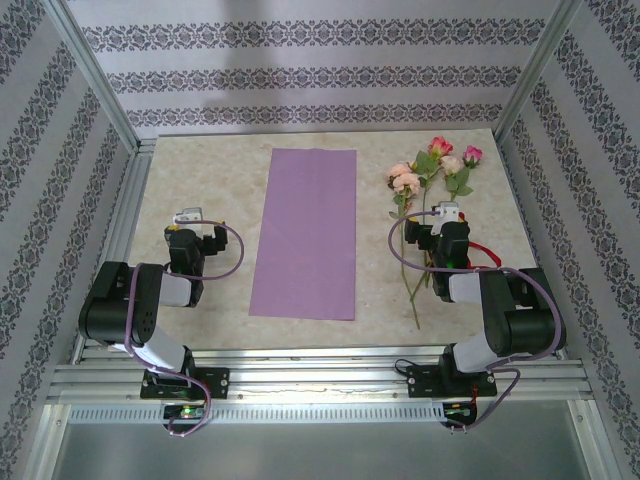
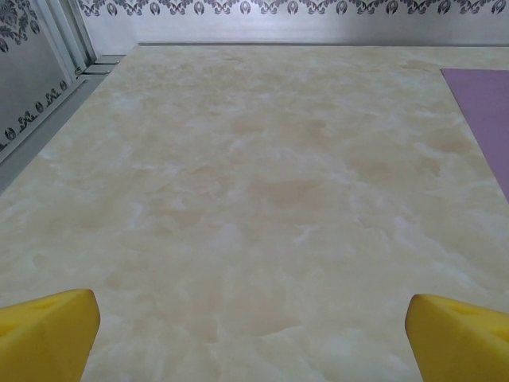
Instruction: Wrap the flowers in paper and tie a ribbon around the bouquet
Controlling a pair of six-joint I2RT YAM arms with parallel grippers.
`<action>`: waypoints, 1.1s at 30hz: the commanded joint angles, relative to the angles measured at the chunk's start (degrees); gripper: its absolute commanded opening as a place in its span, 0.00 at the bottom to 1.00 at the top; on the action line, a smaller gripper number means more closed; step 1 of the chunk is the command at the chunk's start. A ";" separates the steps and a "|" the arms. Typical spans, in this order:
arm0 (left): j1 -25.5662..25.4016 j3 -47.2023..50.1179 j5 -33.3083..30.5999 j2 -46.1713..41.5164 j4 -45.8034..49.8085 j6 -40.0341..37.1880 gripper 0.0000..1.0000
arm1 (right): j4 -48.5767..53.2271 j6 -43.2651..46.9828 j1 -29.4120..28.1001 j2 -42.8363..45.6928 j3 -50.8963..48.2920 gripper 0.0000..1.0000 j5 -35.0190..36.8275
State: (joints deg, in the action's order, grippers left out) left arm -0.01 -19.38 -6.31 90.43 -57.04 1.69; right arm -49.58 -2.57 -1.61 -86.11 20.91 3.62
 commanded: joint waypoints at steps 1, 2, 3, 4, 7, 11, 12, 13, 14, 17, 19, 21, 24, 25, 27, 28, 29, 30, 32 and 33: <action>-0.41 -0.75 -0.77 0.71 -1.40 0.06 0.99 | -1.83 0.72 0.38 -0.47 1.02 0.98 0.20; -0.44 -0.68 -0.89 0.71 -1.38 0.06 0.99 | -1.83 0.77 0.39 -0.49 1.05 0.98 0.17; -0.46 -0.75 -1.03 0.70 -1.32 0.11 0.99 | -1.84 0.70 0.42 -0.47 1.05 0.98 0.23; -0.51 -0.75 -1.25 0.72 -1.35 0.15 0.99 | -1.83 0.74 0.40 -0.48 1.03 0.98 0.18; -0.51 -1.27 -1.76 0.56 -0.17 0.41 0.99 | -2.84 0.44 0.38 -0.12 0.69 0.98 0.66; -1.16 0.98 -1.52 -5.46 0.03 -1.26 0.99 | 6.15 0.95 -3.51 12.26 0.78 0.98 14.44; -2.56 0.43 -4.58 -9.92 3.97 -1.87 0.99 | 7.72 3.33 -5.68 16.33 1.05 0.98 17.08; -4.04 -0.78 -8.35 -14.37 9.42 -2.23 0.99 | 9.40 6.96 -8.60 21.07 2.25 0.98 21.38; -4.95 -1.97 -10.78 -18.18 12.67 -1.56 0.99 | 11.86 8.40 -10.16 23.35 4.61 0.98 24.43; -7.77 -13.22 -16.80 -27.76 32.48 9.22 0.99 | 45.45 -5.79 -9.87 28.73 23.68 0.98 26.26; -7.62 -25.36 -10.59 -30.61 60.93 23.87 0.99 | 67.10 -30.22 -4.76 28.85 32.63 0.98 18.41; -5.27 -26.63 -1.39 -29.72 63.61 35.39 0.99 | 63.41 -30.32 0.05 28.84 31.17 0.98 -4.28; -3.75 -32.22 17.43 -23.91 70.43 42.33 1.00 | 74.38 -23.07 -14.31 27.29 35.35 0.93 6.34; -5.07 -34.19 19.15 -22.03 75.47 43.63 0.97 | 77.22 -19.32 -22.31 25.78 36.45 0.84 11.01; -7.75 -34.54 21.67 -20.16 82.40 45.76 0.86 | 81.29 -17.56 -34.01 21.73 37.14 0.72 11.45; -8.98 -33.64 23.53 -19.56 85.06 46.66 0.79 | 82.12 -18.27 -39.15 19.22 36.74 0.69 9.21; -10.13 -32.61 25.32 -19.11 87.65 47.11 0.74 | 81.85 -19.58 -44.08 16.91 35.91 0.67 7.75; -10.92 -31.72 26.17 -18.80 90.19 47.51 0.69 | 80.78 -20.39 -47.25 14.49 35.22 0.65 5.28; -12.09 -28.24 28.07 -19.03 94.02 48.31 0.62 | 78.95 -21.10 -54.68 7.70 36.13 0.61 1.96; -12.35 -26.10 29.00 -19.36 94.24 48.61 0.61 | 78.98 -21.39 -56.44 5.27 37.09 0.61 2.07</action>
State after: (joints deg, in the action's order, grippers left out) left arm -11.55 -48.53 15.79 72.66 23.92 45.52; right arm 24.25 -22.63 -53.12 -76.77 57.14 8.71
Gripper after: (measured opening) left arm 0.618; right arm 0.614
